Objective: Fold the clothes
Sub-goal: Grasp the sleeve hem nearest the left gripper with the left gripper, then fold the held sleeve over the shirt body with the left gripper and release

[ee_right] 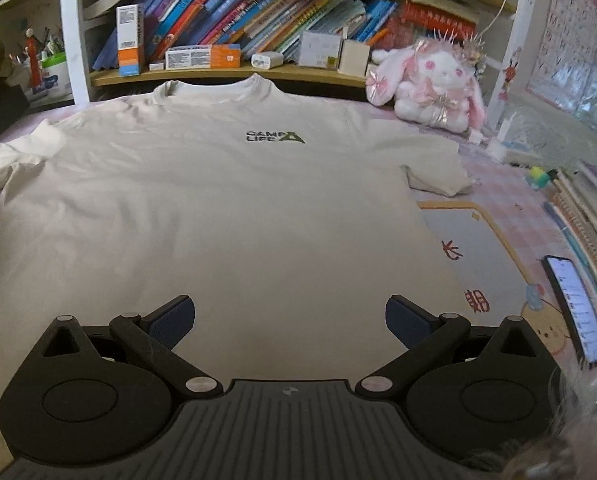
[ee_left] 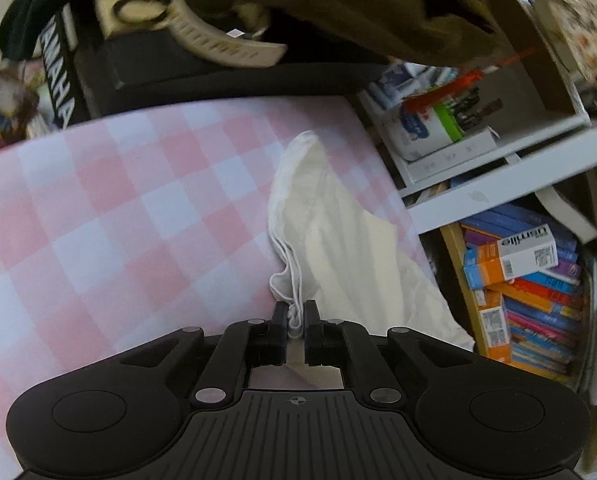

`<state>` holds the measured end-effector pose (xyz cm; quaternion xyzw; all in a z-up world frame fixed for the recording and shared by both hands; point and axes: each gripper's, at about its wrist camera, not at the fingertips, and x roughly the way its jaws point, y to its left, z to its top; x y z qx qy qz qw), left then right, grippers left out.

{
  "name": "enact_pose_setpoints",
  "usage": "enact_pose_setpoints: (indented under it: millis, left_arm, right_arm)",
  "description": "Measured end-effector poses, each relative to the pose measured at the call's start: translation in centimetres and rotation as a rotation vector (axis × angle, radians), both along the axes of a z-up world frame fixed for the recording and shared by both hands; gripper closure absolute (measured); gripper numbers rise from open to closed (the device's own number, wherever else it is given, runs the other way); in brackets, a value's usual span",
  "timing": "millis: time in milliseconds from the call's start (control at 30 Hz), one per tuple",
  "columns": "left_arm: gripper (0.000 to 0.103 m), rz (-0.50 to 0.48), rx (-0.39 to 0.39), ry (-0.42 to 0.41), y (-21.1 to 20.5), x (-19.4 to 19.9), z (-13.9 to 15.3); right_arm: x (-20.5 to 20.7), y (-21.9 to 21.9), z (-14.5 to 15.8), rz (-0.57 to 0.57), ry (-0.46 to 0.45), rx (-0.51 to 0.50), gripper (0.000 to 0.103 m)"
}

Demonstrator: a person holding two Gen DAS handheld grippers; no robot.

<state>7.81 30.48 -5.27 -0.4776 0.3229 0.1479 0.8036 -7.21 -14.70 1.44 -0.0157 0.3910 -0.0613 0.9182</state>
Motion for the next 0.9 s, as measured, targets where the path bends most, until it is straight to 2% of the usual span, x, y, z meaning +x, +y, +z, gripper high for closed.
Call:
enact_pose_setpoints:
  millis: [167, 233, 300, 333, 400, 467, 533, 567, 633, 667, 700, 733, 767, 800, 900]
  left_arm:
    - [0.097, -0.028, 0.121, -0.011, -3.0, 1.4, 3.0]
    - [0.097, -0.062, 0.175, -0.016, -4.6, 2.2, 4.3]
    - [0.097, -0.137, 0.248, -0.035, -6.9, 3.0, 5.9]
    - [0.097, -0.209, 0.318, -0.035, -8.5, 3.5, 6.9]
    - [0.097, -0.419, 0.535, -0.020, -13.4, 4.6, 8.4]
    - [0.096, -0.646, 0.707, -0.015, -18.3, 4.9, 8.6]
    - [0.086, -0.831, 0.791, 0.032, -22.0, 5.1, 7.1]
    - [0.087, -0.860, 0.809, 0.071, -22.9, 5.3, 6.1]
    - [0.084, -0.846, 0.786, 0.125, -23.0, 5.4, 4.8]
    - [0.074, -0.832, 0.755, 0.120, -22.6, 5.2, 4.6]
    - [0.057, -0.817, 0.721, 0.112, -22.1, 5.1, 4.5]
    - [0.045, -0.784, 0.695, 0.093, -21.3, 4.8, 4.6]
    - [0.027, -0.748, 0.671, 0.073, -20.5, 4.6, 4.7]
    - [0.026, -0.713, 0.646, 0.052, -19.8, 4.4, 4.8]
    - [0.026, -0.549, 0.473, 0.013, -16.5, 4.5, 4.6]
  right_arm:
    - [1.9, -2.8, -1.1, 0.045, 0.037, 0.053, 0.000]
    - [2.5, -3.7, -1.5, 0.063, 0.054, 0.097, 0.000]
    - [2.9, -4.2, -1.8, 0.089, 0.060, 0.121, 0.000]
    - [3.0, -4.4, -1.9, 0.101, 0.062, 0.126, 0.000]
    - [3.3, -5.0, -2.2, 0.113, 0.071, 0.141, 0.000]
    - [3.7, -5.6, -2.4, 0.110, 0.084, 0.159, 0.000]
    - [4.1, -6.3, -2.7, 0.097, 0.100, 0.176, 0.000]
    - [4.4, -6.6, -2.9, 0.090, 0.108, 0.185, 0.000]
    - [4.7, -6.8, -2.9, 0.087, 0.107, 0.189, 0.000]
    - [4.9, -6.9, -2.9, 0.092, 0.108, 0.190, 0.000]
    - [4.9, -7.0, -2.9, 0.095, 0.109, 0.191, 0.000]
    - [5.0, -7.1, -2.9, 0.098, 0.109, 0.192, 0.000]
    - [5.0, -7.1, -2.9, 0.100, 0.107, 0.192, 0.000]
    - [4.9, -7.1, -2.9, 0.103, 0.105, 0.189, 0.000]
    - [4.8, -6.9, -3.1, 0.114, 0.103, 0.168, 0.000]
